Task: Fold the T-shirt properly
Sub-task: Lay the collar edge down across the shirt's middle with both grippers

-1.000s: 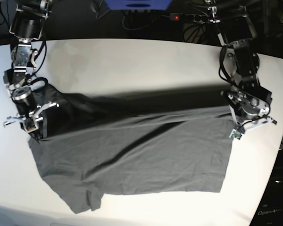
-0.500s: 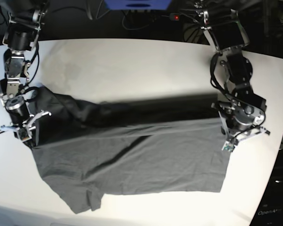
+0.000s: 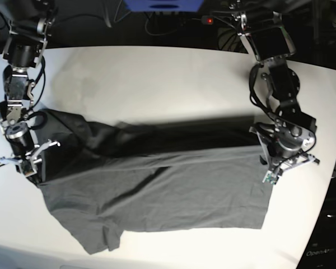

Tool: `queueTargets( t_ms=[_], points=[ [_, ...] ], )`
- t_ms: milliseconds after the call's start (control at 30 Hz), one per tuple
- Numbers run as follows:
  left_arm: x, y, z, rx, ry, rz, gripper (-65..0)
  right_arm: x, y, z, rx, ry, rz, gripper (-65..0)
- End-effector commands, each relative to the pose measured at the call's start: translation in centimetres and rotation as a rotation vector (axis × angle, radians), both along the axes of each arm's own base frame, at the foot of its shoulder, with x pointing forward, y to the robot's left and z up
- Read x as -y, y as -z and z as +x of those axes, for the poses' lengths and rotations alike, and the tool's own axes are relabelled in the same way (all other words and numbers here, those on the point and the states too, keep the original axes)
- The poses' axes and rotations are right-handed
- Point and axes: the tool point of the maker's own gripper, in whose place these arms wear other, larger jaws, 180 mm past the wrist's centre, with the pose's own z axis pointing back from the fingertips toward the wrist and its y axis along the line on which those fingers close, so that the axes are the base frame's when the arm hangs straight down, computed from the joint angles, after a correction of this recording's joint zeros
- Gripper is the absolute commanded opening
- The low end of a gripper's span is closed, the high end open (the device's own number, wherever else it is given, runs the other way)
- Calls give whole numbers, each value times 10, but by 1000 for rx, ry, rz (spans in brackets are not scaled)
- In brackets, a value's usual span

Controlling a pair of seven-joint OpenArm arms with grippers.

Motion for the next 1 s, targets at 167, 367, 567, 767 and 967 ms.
queueTargets(
  t_ms=[167,367,567,767,967],
  points=[
    [-16,-16,8,57,-44,6,-627,3,-19,16,61,0,12,-641],
    [-33,-12,15,47,-98,-24,-627,2,-25,22,76,-1,14,-640],
    [-19,-9,26,83,-52,-59,-627,3,-27,23,79,-1,12,-640],
    [-5,-10,31,122,-30,-98,-627,8,-29,23,78,2,1,-640],
    [2,-19,40,182,5,-112,-626,11,-6,27,49,8,69,-638]
  ],
)
